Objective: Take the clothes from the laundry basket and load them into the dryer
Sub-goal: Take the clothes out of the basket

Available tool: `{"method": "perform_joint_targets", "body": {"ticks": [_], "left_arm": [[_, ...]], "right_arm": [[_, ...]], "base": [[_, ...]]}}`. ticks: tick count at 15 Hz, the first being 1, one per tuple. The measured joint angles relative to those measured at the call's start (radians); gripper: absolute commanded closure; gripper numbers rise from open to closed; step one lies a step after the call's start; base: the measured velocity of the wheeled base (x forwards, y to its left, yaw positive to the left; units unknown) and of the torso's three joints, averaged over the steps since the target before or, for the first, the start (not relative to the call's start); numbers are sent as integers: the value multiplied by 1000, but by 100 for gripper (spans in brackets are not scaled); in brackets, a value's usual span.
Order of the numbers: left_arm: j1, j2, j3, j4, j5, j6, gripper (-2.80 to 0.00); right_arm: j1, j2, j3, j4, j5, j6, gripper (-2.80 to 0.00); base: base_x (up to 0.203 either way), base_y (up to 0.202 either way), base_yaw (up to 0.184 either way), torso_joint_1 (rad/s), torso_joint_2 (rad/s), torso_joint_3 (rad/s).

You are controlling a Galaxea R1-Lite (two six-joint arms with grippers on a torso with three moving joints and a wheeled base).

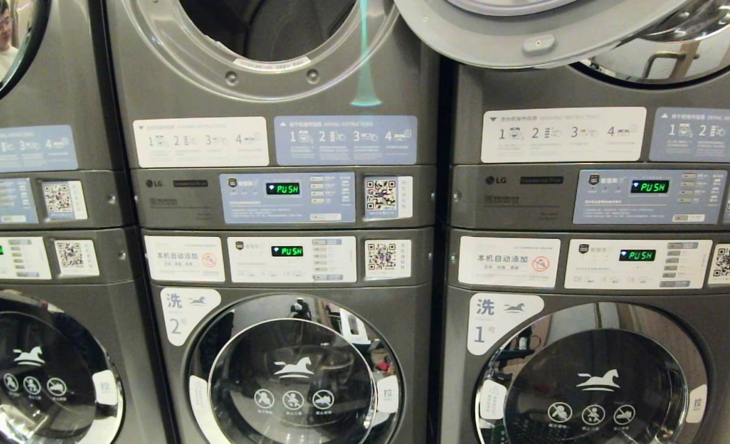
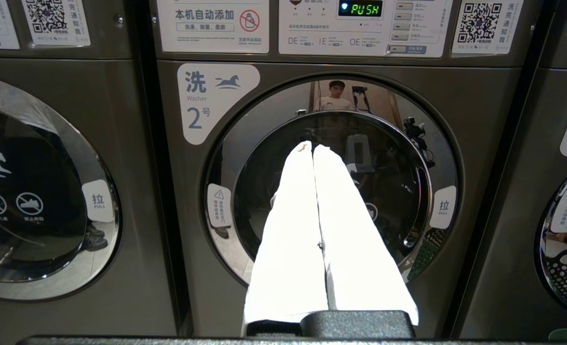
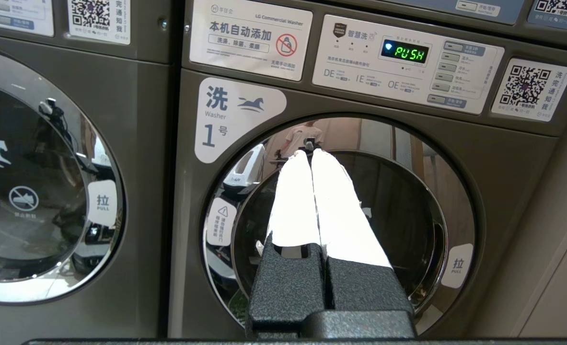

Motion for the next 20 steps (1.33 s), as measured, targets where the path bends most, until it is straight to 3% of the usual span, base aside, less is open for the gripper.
{"method": "perform_joint_targets", "body": {"ticks": [9, 20], "left_arm": [[0, 0, 0, 0, 0, 0, 0], [0, 0, 0, 0, 0, 0, 0]], "right_arm": [[0, 0, 0, 1, 0, 3, 0], [0, 0, 0, 0, 0, 1, 0]], "base": [[0, 0, 0, 1, 0, -5], [0, 0, 0, 1, 5, -183]]}}
